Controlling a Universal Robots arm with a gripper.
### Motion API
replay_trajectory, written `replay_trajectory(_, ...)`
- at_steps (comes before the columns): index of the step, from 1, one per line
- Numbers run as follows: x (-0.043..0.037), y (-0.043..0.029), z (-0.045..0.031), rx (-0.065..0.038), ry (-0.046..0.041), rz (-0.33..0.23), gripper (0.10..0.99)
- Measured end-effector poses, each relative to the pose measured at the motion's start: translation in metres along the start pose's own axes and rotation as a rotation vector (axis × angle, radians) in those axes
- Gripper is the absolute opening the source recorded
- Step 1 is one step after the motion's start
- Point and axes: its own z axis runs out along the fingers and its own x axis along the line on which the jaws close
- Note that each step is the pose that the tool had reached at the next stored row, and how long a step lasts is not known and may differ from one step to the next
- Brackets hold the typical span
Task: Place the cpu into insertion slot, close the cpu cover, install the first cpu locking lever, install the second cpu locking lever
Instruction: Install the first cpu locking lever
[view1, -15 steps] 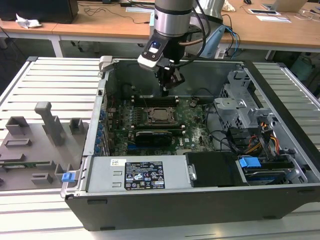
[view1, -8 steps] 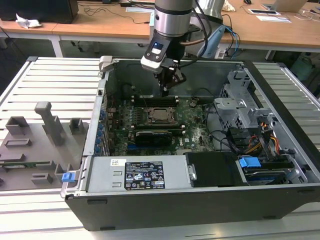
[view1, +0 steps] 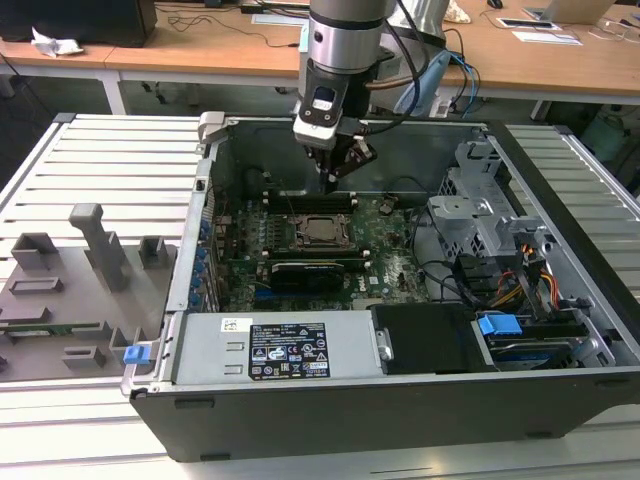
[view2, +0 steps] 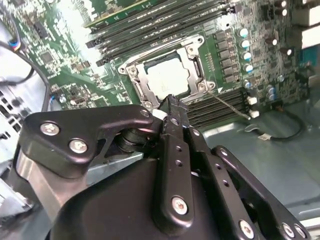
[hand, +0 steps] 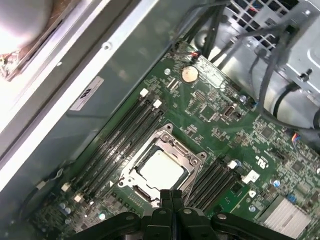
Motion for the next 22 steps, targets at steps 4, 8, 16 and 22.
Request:
replay_trajectory(4,0.0000,0.0000,0.0001,0.000,-0.0001,-0.092,0.106)
replay_trajectory(8,0.0000,0.0000,0.0003,0.000,-0.0002,-0.186,0.106)
replay_trajectory(16,0.0000,0.0000,0.0004,0.000,-0.0004,-0.363,0.106)
replay_trajectory(22,0.0000,0.0000,0.0004,-0.001,-0.0005,-0.468,0.106)
